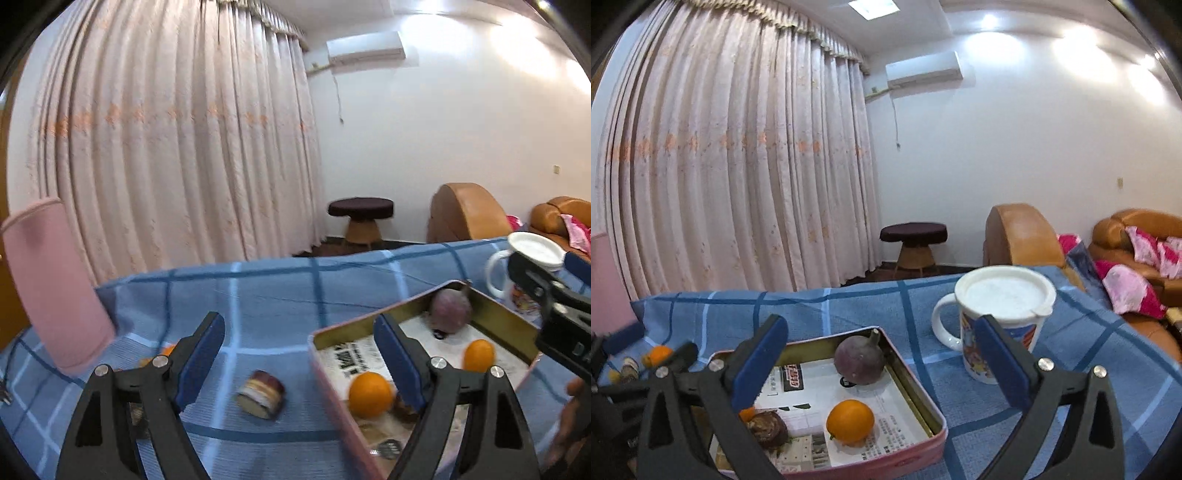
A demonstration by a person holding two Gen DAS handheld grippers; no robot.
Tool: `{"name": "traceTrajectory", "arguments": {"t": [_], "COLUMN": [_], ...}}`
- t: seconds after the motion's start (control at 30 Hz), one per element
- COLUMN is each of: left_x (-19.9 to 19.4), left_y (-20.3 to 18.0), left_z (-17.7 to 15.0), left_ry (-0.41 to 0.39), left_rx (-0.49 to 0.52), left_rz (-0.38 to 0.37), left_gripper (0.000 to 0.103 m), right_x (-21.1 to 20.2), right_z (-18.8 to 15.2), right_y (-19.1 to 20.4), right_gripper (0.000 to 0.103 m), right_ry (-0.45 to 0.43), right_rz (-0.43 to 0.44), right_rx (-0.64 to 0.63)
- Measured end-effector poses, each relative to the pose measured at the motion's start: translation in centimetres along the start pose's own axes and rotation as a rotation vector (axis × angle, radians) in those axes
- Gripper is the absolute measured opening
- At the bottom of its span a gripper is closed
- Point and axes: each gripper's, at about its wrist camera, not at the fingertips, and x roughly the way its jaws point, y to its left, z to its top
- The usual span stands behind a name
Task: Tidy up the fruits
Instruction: 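Open the right tool to drop the purple fruit while the left tool releases the brown fruit, then move both tools back toward the remaining items, left tool nearing the pink kettle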
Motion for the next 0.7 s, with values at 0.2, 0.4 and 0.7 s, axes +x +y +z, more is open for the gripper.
{"name": "traceTrajectory", "arguments": {"t": [0.2, 0.4, 0.7], "left_x": [-0.3, -1.3, -2.7], "left_y": [1.5, 1.7, 3.3], "left_z": [-0.1, -0.6, -1.4], "left_ry": [-0.01, -0.015, -0.018], "left_rx": [-0.033, -0.018, -0.044], "left_rz": [0.004, -0.009, -0.038], "left_gripper": [0.084, 0.084, 0.084], "right_x": [-0.6, -2.2, -3.9], "right_z": [-0.2, -0.7, -1.2], "right_y": [0.5, 0.3, 1.1], "right_gripper": [0.103, 0.103, 0.103], "right_ry": [0.015, 0.005, 0.008], "right_rz": [-0.021, -0.055, -0.109], "right_rx": [-0.009, 0.023, 0.063]}}
